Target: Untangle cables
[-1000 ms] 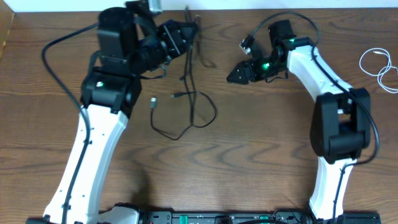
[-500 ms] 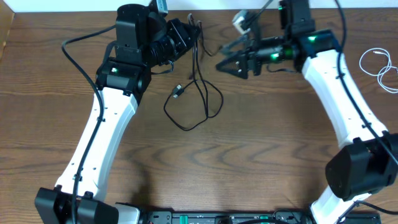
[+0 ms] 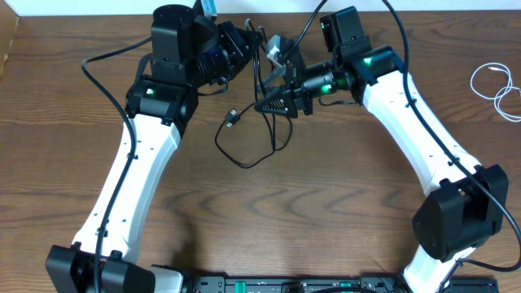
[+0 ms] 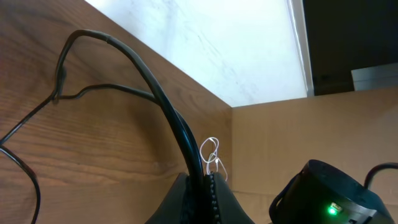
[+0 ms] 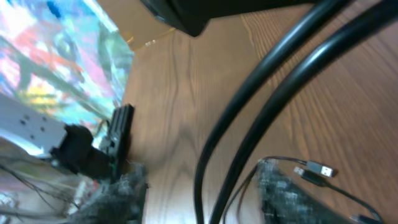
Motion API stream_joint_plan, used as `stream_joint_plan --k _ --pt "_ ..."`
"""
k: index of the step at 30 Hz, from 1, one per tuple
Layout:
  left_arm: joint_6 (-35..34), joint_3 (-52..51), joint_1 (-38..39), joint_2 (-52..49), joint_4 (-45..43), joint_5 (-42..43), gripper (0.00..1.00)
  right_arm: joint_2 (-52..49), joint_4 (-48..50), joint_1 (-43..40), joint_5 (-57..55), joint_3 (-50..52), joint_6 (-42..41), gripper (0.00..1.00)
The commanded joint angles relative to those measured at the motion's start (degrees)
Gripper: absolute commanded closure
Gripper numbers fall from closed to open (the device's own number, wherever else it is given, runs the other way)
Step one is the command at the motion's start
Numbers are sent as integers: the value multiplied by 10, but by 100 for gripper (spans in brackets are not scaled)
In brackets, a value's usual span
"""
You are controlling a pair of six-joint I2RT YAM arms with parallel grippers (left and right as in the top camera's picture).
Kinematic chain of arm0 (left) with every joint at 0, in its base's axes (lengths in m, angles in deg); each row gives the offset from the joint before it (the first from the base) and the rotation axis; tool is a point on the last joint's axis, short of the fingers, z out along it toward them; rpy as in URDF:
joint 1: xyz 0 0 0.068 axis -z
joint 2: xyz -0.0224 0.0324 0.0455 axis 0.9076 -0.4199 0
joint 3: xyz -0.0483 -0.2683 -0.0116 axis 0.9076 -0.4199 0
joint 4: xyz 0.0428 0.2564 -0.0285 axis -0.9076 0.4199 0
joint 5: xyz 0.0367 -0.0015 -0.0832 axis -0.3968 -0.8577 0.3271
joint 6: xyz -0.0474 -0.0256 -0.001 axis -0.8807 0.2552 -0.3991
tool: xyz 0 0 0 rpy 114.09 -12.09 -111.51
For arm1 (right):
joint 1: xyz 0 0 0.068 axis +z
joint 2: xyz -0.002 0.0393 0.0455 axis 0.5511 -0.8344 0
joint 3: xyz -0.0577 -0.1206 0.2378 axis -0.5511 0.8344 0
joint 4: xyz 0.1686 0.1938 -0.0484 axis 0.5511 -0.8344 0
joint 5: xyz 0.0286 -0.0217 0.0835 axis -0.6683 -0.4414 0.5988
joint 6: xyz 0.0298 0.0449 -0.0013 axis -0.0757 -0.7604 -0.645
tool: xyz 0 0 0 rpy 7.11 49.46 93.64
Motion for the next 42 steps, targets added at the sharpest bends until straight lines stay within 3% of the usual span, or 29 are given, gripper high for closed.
stream_joint_plan --k 1,9,14,23,27,31,35,38,42 --pt "-2 9 -1 4 -4 12 92 -6 0 0 -1 0 10 59" --pt "-2 9 -1 4 -1 12 92 -6 2 -1 -1 0 10 87" --pt "4 9 -1 4 -1 11 92 -6 1 -1 -1 0 8 99" --pt "57 9 -2 4 12 11 92 -6 -1 -10 -30 0 -8 99" --pt "76 9 -1 4 24 0 92 -6 -5 -14 -40 0 -10 94" --pt "100 9 -1 4 30 0 91 -6 -4 -14 -66 0 -28 99" --pt "110 8 -1 4 44 0 63 -6 5 -20 -65 0 -62 99" --pt "110 8 -1 4 65 -19 49 -2 24 -37 -65 0 -115 99" --pt "110 8 -1 4 102 -55 45 23 32 -80 -66 0 -169 99"
